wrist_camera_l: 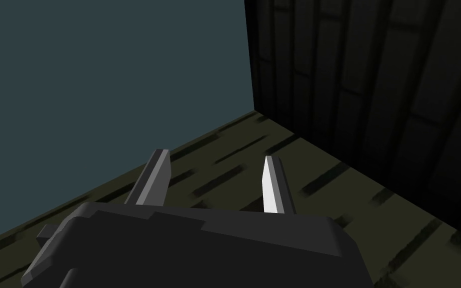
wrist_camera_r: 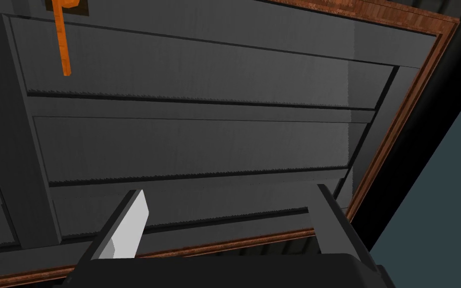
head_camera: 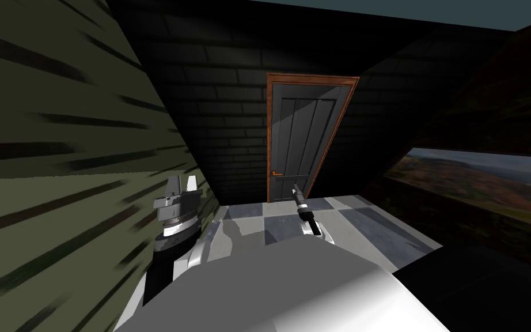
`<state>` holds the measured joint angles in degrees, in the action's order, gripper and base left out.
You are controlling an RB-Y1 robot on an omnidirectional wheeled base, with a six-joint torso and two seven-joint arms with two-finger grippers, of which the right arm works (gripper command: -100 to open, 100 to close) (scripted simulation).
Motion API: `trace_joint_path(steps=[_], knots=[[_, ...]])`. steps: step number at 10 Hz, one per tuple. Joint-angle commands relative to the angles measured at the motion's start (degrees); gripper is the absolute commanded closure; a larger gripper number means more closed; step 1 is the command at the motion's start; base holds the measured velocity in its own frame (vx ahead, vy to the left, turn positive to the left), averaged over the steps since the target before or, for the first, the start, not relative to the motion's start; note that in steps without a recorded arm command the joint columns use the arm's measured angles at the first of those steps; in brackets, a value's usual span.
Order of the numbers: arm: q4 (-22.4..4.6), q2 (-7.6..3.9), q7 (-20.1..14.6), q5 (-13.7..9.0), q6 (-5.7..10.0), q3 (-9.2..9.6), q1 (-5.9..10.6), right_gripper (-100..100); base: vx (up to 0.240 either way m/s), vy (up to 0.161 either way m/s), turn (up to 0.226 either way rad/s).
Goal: Pull the door open
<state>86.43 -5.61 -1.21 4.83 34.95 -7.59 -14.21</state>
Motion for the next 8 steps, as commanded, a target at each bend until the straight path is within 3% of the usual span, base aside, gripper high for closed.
trace_joint_path(steps=[1,2,8], knots=[[-2.9,-0.27,-0.8,0.1,0.87,-0.35,1.2,-100,0.099,0.005,0.012],[-3.3,-0.27,-0.8,0.1,0.87,-0.35,1.2,-100,0.065,0.011,0.005],[-11.9,-0.86,-2.8,0.4,2.95,-1.21,4.3,-100,0.071,0.007,0.008]])
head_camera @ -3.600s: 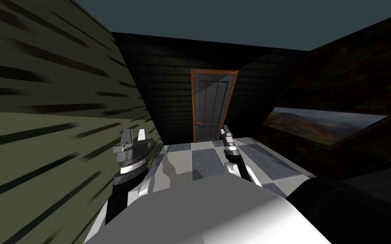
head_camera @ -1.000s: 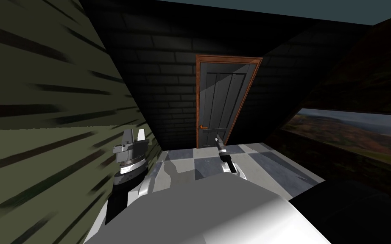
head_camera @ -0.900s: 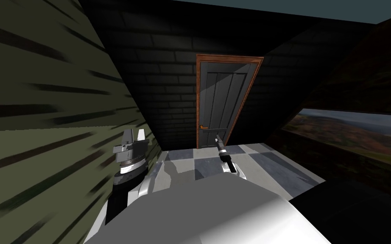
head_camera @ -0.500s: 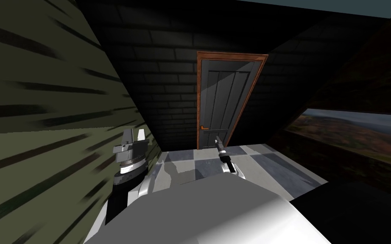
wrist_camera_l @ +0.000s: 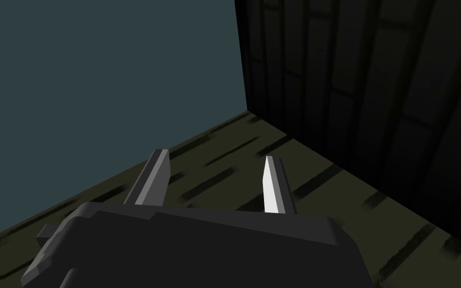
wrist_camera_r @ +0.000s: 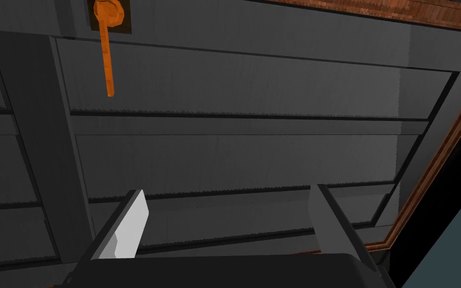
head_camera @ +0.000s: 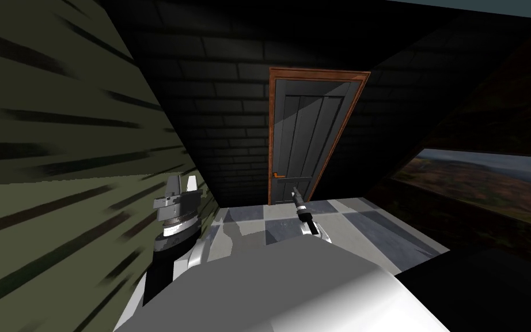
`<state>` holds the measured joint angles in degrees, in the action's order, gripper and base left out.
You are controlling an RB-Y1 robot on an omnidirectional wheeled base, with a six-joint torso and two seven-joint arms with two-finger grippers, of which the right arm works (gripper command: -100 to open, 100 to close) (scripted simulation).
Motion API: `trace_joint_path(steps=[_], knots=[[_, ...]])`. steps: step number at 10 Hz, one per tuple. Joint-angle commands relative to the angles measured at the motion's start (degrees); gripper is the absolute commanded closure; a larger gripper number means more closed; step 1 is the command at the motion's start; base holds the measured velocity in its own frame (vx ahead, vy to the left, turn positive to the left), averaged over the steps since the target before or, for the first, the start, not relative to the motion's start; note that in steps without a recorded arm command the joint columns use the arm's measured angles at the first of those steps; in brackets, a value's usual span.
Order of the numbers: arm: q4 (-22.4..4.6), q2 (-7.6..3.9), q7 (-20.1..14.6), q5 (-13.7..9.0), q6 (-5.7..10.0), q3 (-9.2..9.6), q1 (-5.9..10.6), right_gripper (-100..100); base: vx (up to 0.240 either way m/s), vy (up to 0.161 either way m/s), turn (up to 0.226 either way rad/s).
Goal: Pull the door open
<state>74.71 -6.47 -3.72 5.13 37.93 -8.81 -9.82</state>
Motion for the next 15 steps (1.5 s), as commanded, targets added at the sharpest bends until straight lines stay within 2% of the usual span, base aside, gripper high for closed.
trace_joint_path(steps=[1,7,8,15], knots=[[-1.9,-0.11,-0.7,0.1,0.37,-0.16,0.52,-100,0.094,0.0,0.014],[-11.6,-0.65,-3.1,0.5,2.69,-1.13,3.98,-100,0.101,0.009,0.01],[-11.6,-0.65,-3.1,0.5,2.69,-1.13,3.98,-100,0.063,0.0,0.005],[-21.3,-1.08,-5.4,0.8,4.99,-2.08,7.42,-100,0.088,0.007,0.008]])
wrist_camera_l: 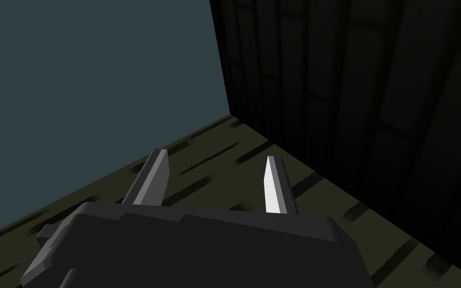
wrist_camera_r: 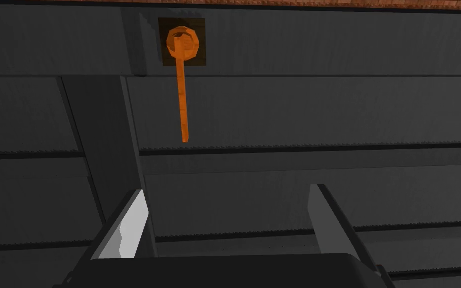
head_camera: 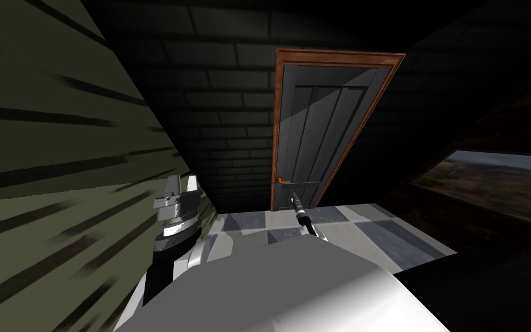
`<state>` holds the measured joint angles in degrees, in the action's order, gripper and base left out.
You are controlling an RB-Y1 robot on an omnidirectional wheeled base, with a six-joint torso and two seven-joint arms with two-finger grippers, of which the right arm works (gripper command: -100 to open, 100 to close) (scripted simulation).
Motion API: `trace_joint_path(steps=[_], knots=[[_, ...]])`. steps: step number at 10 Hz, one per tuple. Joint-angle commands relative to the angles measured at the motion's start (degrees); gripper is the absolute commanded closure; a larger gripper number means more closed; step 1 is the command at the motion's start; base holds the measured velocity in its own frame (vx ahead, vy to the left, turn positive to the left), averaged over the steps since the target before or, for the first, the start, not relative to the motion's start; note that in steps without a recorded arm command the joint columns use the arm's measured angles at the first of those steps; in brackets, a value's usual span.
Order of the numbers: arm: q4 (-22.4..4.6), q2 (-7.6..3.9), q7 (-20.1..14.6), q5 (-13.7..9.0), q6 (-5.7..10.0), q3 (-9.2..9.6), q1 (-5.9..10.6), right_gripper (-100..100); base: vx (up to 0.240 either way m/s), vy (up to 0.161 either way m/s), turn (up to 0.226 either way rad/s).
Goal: Pull the door open
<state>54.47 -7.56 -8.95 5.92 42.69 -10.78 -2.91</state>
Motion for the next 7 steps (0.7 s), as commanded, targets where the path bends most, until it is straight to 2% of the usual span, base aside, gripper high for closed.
trace_joint_path(steps=[1,7], knots=[[-2.3,-0.05,-0.4,0.1,0.54,-0.24,0.96,-100,0.095,0.005,0.007],[-8.3,-0.26,-1.9,0.3,1.98,-0.84,3.12,-100,0.094,0.002,0.007]])
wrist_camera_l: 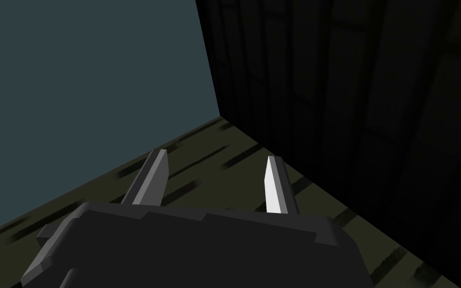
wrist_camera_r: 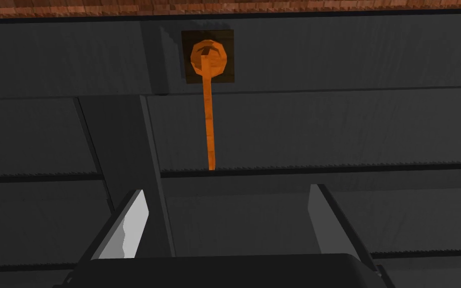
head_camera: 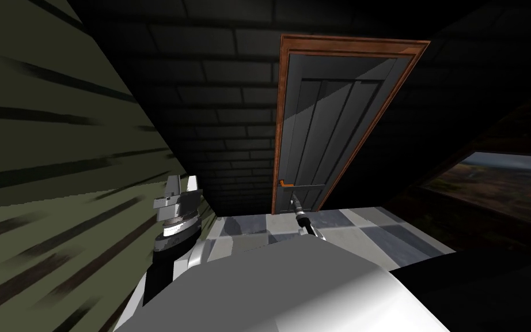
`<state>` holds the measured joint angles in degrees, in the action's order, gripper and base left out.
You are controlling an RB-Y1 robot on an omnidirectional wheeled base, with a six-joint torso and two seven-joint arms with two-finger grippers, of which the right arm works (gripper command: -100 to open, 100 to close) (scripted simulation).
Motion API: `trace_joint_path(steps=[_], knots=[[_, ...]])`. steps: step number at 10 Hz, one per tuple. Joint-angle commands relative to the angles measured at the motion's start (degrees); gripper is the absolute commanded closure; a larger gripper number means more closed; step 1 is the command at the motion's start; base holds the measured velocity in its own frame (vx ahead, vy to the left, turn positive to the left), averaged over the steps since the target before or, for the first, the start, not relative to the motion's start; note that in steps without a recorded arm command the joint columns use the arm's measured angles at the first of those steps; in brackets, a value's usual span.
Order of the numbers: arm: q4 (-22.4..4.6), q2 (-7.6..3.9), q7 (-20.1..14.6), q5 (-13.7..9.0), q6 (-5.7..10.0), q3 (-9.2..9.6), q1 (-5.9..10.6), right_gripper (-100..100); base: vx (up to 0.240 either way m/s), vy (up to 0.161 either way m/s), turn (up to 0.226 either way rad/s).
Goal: Pull the door open
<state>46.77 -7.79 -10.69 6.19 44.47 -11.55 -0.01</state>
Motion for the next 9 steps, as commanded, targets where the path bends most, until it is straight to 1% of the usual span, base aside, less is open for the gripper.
trace_joint_path(steps=[1,2,4,5,6,7,9], knots=[[-2.0,-0.07,-0.5,0.1,0.53,-0.2,0.72,-100,0.096,0.004,0.008],[-2.7,-0.09,-0.7,0.1,0.7,-0.27,0.97,-100,0.108,0.005,0.005],[-5.1,-0.16,-1.2,0.2,1.26,-0.5,1.81,-100,0.125,-0.01,0.007],[-4.8,-0.22,-1.0,0.1,1.28,-0.47,1.76,-100,0.066,-0.005,0.005],[-5.5,-1.1,-1.7,-0.3,1.95,-0.98,1.45,-100,0.124,0.033,0.115],[-5.7,-1.43,-1.9,-0.4,2.16,-1.16,1.31,-100,0.177,0.047,0.103],[-6.7,-3.02,-3.0,-1.1,3.16,-2.04,0.62,-100,0.215,0.046,0.132]])
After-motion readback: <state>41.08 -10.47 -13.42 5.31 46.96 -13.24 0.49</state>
